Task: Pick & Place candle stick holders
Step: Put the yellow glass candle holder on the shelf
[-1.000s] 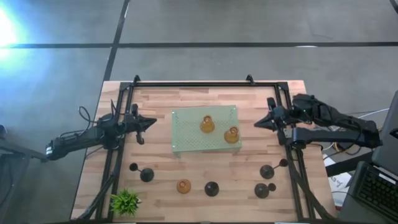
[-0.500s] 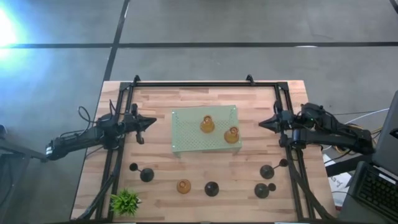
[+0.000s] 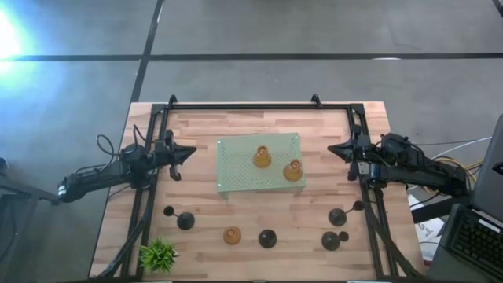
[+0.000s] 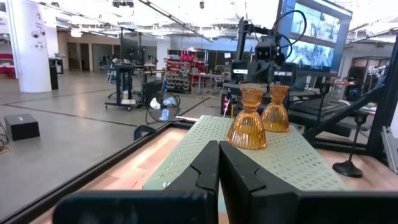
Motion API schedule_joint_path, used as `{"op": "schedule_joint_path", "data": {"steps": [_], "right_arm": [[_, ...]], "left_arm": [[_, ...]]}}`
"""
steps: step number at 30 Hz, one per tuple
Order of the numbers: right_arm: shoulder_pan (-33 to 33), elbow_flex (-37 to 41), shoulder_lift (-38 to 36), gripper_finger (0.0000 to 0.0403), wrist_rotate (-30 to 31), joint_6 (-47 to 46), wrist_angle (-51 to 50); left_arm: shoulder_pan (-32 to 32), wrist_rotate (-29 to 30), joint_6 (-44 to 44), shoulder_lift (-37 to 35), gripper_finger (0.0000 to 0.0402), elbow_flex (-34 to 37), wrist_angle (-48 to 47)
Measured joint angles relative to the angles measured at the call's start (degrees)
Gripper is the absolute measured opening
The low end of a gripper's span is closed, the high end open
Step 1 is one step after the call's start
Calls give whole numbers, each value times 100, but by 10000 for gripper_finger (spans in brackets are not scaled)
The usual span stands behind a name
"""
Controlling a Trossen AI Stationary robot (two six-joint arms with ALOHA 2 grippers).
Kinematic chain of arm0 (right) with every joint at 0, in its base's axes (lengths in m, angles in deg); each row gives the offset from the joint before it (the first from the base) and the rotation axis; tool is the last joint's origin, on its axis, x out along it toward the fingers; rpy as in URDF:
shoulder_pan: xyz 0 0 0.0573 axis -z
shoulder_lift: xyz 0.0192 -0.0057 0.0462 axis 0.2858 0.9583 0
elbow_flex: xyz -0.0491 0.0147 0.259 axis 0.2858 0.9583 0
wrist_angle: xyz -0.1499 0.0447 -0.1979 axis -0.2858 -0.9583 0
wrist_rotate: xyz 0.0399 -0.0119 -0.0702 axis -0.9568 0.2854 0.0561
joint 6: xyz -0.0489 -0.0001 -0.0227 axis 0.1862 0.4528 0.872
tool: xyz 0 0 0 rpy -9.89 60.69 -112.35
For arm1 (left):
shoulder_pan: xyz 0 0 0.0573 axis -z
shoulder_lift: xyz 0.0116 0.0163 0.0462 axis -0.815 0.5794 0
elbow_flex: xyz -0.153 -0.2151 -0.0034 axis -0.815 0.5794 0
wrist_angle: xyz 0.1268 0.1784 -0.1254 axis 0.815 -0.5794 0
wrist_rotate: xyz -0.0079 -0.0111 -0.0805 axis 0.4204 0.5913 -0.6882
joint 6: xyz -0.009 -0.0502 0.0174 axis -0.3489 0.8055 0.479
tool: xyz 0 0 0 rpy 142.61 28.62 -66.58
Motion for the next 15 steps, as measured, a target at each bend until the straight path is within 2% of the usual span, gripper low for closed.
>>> {"op": "schedule_joint_path", "data": {"steps": [4,7,10,15], "right_arm": [[0,145,14,8,-8,2,-14],[0,221,37,8,-8,2,-17],[0,276,65,8,-10,4,-16],[0,356,106,8,-12,4,-14]], "left_arm": [[-1,-120,119,15,14,0,139],[-2,-535,4,45,14,-68,314],[0,-1006,-117,135,14,-348,400],[4,-1303,-154,653,14,-825,195]]}}
